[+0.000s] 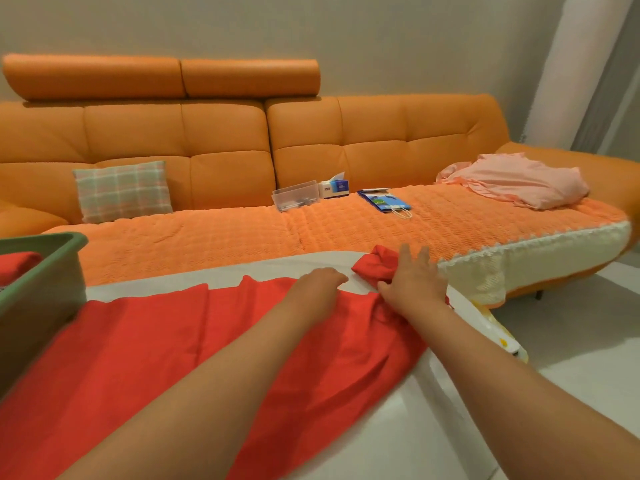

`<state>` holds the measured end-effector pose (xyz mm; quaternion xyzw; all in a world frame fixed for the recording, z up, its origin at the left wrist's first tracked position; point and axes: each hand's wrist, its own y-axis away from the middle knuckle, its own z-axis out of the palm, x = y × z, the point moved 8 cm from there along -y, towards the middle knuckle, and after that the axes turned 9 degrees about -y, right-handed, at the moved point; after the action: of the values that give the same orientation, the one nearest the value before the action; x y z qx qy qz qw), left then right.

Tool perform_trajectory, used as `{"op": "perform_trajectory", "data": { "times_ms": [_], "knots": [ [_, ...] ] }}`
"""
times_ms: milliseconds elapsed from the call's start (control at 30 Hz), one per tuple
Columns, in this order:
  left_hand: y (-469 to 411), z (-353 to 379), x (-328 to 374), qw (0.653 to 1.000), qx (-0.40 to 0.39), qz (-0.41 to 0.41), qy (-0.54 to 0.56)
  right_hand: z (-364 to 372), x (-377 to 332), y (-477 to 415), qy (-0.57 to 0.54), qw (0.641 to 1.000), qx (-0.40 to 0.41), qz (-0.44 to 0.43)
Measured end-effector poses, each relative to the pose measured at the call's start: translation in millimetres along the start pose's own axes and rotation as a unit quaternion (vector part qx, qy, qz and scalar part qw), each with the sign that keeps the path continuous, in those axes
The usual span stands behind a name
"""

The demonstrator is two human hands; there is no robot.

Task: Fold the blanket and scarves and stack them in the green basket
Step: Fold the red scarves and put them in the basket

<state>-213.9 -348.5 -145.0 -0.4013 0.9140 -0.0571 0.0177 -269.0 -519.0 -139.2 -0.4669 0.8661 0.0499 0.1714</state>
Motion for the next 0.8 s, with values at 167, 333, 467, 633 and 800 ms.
{"op": "perform_trajectory", "data": {
  "times_ms": [167,333,467,633,800],
  "knots": [
    [-26.9,12.9,0.7,0.999,0.024,0.034,-0.018,-4.6,15.9,-16.0,-0.25,0.967,0.038,0.018],
    [3.6,-28.5,-20.5,0.961,0.263,0.002,0.084,-0.8,28.0,-18.5,-0.683,0.707,-0.021,0.181],
    [54.1,-38.0,-9.8,0.947,0.29,0.088,0.109,-5.8,49.7,0.8,-0.4,0.897,-0.05,0.179],
    [92.9,-17.2,12.9,0.968,0.149,0.202,0.007,-61.7,5.2,35.5,-0.139,0.965,0.183,-0.128],
    [78.1,-14.5,-11.5,0.988,0.112,0.063,0.091,-11.3,-54.2,49.4,-0.188,0.931,-0.056,-0.308]
  ]
}}
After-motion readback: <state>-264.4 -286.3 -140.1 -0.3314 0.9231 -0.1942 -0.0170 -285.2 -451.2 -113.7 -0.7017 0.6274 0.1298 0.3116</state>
